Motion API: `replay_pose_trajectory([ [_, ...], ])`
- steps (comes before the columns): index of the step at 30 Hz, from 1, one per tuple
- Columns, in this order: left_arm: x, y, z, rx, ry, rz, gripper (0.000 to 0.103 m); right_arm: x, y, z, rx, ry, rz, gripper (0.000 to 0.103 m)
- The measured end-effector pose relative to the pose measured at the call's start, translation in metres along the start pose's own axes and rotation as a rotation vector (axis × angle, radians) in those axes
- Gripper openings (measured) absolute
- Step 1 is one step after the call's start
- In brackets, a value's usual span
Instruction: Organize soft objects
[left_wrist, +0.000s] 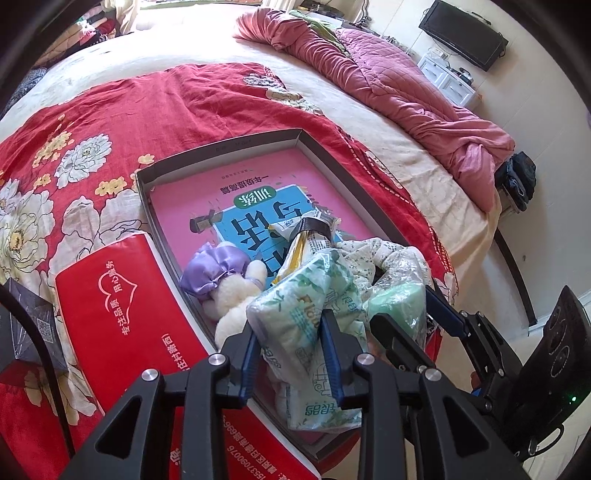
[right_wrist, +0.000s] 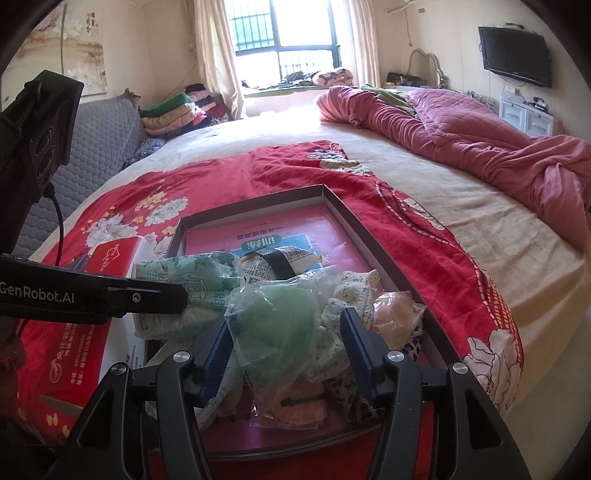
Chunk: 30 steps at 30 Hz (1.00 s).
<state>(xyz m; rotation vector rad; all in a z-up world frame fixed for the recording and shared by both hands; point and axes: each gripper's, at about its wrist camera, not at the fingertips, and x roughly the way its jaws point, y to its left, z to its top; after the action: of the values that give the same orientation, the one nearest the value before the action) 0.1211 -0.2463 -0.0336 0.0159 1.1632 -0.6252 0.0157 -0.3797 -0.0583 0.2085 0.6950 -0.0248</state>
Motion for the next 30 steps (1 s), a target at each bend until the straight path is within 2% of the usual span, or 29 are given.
replay_pose_trajectory([
  [5,-0.001,-0.001,0.0,0.0,0.002,-0.002,0.034,-0.006,0.001,0.0,0.0,-0.012,-0.006,0.07],
  [8,-0.002,-0.002,-0.001,0.003,-0.001,-0.01,0.037,-0.007,0.003,-0.001,-0.008,-0.007,-0.014,0.07],
  [13,-0.008,-0.003,-0.002,0.014,-0.016,-0.013,0.049,-0.01,0.004,-0.004,-0.014,-0.003,-0.023,0.073],
  [20,-0.018,-0.005,-0.003,0.029,-0.042,-0.019,0.055,-0.015,0.004,-0.009,-0.021,-0.007,-0.029,0.074],
  [23,-0.026,-0.007,-0.004,0.037,-0.063,-0.024,0.062,-0.018,0.004,-0.008,-0.026,-0.008,-0.039,0.075],
  [30,-0.045,-0.007,-0.007,0.049,-0.113,0.012,0.073,-0.018,0.011,-0.012,-0.05,0.011,-0.034,0.076],
])
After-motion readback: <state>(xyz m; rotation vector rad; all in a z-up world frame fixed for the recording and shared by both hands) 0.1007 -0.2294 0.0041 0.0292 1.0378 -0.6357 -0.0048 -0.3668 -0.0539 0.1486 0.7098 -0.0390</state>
